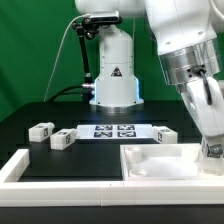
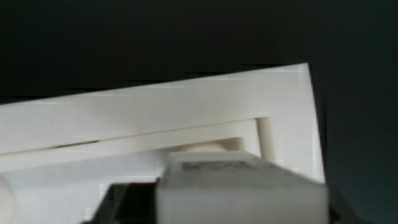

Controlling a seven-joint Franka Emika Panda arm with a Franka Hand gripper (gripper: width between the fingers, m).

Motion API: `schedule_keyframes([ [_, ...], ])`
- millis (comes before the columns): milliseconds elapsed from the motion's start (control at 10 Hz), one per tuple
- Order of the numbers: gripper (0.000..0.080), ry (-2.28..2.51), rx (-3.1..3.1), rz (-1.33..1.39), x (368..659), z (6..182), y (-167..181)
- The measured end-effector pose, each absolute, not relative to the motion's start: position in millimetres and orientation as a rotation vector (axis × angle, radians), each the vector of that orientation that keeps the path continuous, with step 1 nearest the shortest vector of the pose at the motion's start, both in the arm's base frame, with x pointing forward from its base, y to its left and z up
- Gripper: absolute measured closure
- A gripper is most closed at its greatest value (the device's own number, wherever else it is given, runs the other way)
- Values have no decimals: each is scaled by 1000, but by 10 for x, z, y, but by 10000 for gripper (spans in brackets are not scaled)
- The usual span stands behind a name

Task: Assemble one leg

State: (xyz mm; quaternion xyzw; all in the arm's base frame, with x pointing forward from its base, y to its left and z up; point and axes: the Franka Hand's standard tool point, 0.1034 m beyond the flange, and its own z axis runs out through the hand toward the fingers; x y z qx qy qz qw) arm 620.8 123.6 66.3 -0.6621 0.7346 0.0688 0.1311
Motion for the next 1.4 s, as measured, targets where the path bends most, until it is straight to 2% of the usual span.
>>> schedule_keyframes([
  [100,330,2081,-1975,190,6209,663,1232],
  [200,330,2017,-2033,176,6225,672,1200],
  [300,193,1920,-2122,153,6236,677,1164],
  [400,163,1776,-2236,126,6249,686,1148],
  [1000,150,933,-2773,-20,6235,713,1149],
  [1400,150,417,-2920,-87,6248,721,1076],
])
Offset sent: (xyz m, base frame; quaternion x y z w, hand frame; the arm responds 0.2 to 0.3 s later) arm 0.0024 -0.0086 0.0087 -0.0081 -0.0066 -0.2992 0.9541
